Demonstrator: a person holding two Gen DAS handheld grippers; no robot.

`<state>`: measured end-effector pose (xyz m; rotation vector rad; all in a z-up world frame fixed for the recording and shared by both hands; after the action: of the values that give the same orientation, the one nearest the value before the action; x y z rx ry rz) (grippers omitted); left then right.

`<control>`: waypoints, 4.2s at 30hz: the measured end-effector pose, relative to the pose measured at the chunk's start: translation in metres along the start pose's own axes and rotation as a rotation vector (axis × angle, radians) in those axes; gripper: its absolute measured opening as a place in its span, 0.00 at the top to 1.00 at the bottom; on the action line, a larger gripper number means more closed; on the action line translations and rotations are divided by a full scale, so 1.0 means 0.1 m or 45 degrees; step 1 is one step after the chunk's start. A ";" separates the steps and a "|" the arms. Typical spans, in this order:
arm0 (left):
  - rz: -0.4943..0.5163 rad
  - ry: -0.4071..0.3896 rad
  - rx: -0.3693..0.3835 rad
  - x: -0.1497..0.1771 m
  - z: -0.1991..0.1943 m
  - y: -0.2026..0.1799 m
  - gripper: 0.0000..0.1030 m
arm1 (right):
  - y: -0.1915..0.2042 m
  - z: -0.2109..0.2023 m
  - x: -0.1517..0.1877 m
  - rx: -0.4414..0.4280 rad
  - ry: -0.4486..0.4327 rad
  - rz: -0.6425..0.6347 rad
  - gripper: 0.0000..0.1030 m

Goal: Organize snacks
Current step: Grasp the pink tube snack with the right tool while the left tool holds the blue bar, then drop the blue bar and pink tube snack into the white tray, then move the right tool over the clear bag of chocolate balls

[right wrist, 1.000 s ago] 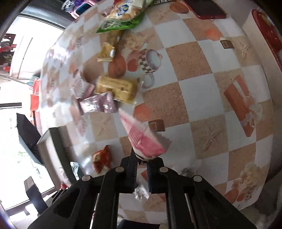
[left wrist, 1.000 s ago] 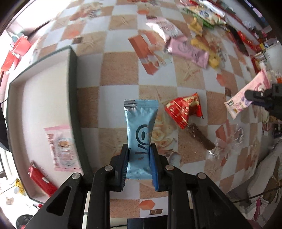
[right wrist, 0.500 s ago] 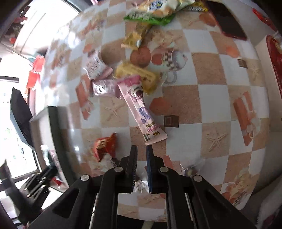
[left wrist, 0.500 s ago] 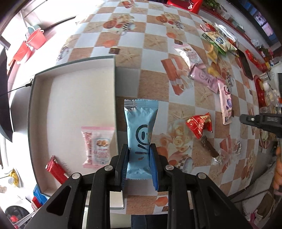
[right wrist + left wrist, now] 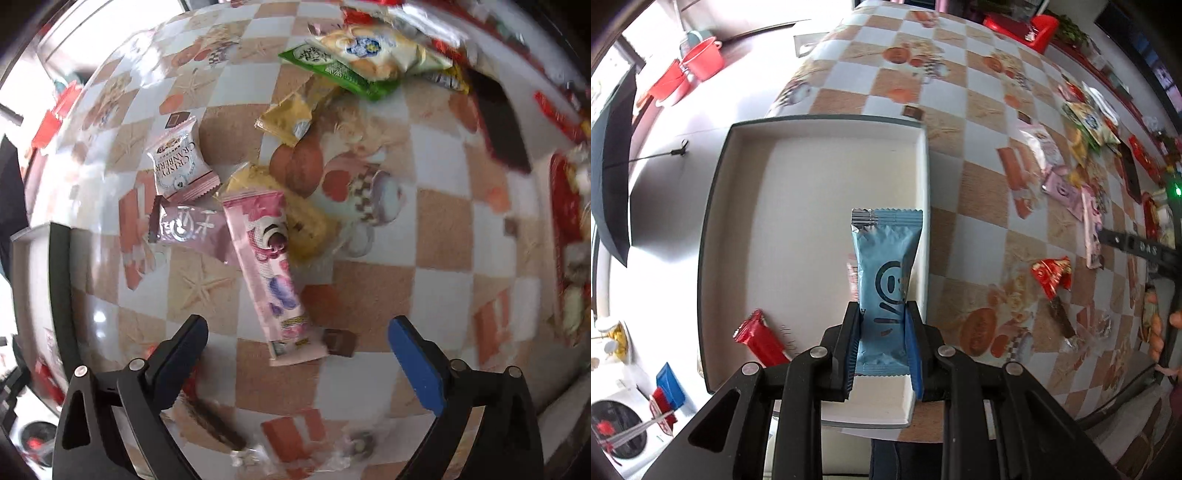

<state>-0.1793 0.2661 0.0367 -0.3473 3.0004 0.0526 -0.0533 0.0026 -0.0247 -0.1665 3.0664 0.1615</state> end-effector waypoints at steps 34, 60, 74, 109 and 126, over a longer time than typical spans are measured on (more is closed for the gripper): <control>0.061 -0.031 -0.146 0.05 0.07 0.37 0.23 | 2.07 -0.28 0.23 -0.448 0.165 -0.365 0.00; 0.704 0.164 -0.340 0.45 -0.07 -1.38 0.23 | -0.68 0.38 1.29 -0.023 0.304 -0.066 0.00; 0.742 0.162 -0.356 0.52 -0.07 -1.47 0.22 | -0.74 0.68 1.35 0.028 0.398 -0.104 0.00; 0.758 0.172 -0.345 0.49 -0.04 -1.45 0.22 | -0.81 0.43 1.56 0.032 0.377 -0.101 0.00; 0.678 0.237 -0.273 0.52 0.16 -1.39 0.22 | -0.88 0.38 1.55 0.028 0.285 -0.034 0.00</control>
<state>-0.1958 0.1200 0.0113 0.4617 3.1823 0.4104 -0.1952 -0.0963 -0.0821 -0.2403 3.2851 0.1147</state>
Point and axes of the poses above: each gripper's, at about its wrist camera, not at the fingertips, and z roughly the way its jaws point, y to its left, x to its underside, the point moved 5 cm from there along z, roughly the way its jaws point, and after that the axes turned 3 degrees about -x, right-handed, at the moved point
